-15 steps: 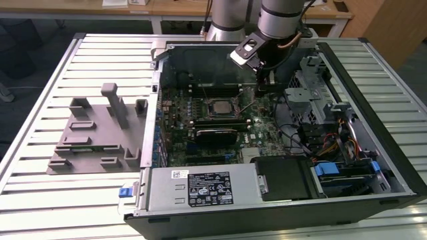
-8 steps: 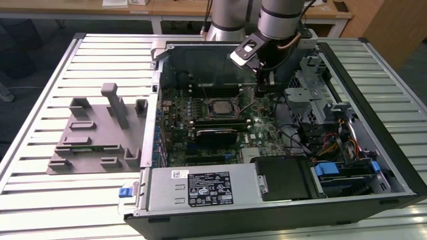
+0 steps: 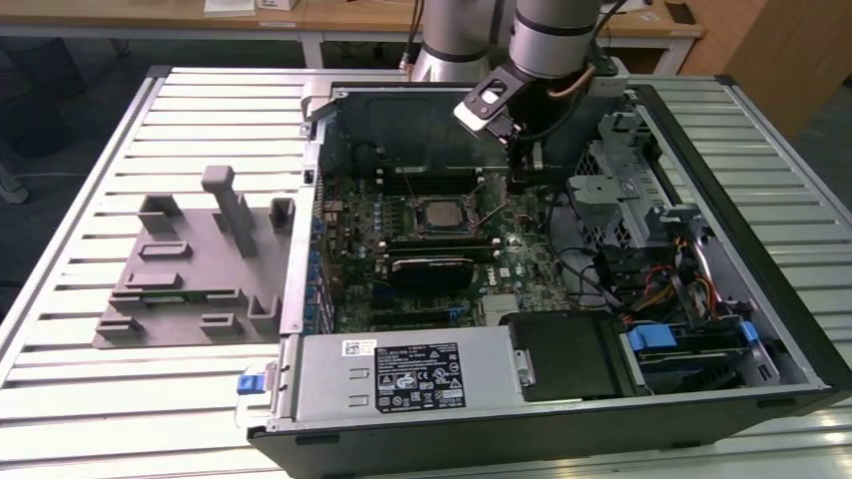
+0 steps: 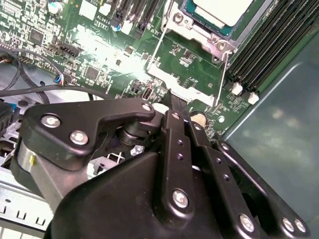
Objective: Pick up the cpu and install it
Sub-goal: 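Close the cpu cover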
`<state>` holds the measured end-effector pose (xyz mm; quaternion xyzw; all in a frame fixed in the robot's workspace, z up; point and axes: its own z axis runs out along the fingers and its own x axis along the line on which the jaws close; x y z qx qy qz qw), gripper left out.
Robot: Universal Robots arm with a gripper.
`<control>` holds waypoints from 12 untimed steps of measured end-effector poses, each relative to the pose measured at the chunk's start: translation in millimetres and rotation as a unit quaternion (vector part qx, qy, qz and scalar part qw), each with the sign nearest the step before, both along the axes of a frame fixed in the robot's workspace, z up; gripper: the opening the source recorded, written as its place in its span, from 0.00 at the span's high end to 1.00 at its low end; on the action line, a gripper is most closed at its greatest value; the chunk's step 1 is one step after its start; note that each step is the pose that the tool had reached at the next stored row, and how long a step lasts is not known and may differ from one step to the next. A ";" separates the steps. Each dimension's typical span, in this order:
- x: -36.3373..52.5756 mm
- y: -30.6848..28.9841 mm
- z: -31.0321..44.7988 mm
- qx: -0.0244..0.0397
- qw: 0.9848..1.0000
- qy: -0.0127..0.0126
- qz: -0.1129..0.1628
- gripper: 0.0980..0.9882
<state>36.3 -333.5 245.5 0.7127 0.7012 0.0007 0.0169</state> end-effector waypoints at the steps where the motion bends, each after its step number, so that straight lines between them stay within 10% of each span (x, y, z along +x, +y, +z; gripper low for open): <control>1: -1.3 0.2 0.0 0.000 1.000 -0.001 0.000 0.99; 12: -16.9 1.9 0.0 0.000 1.000 -0.010 0.000 0.99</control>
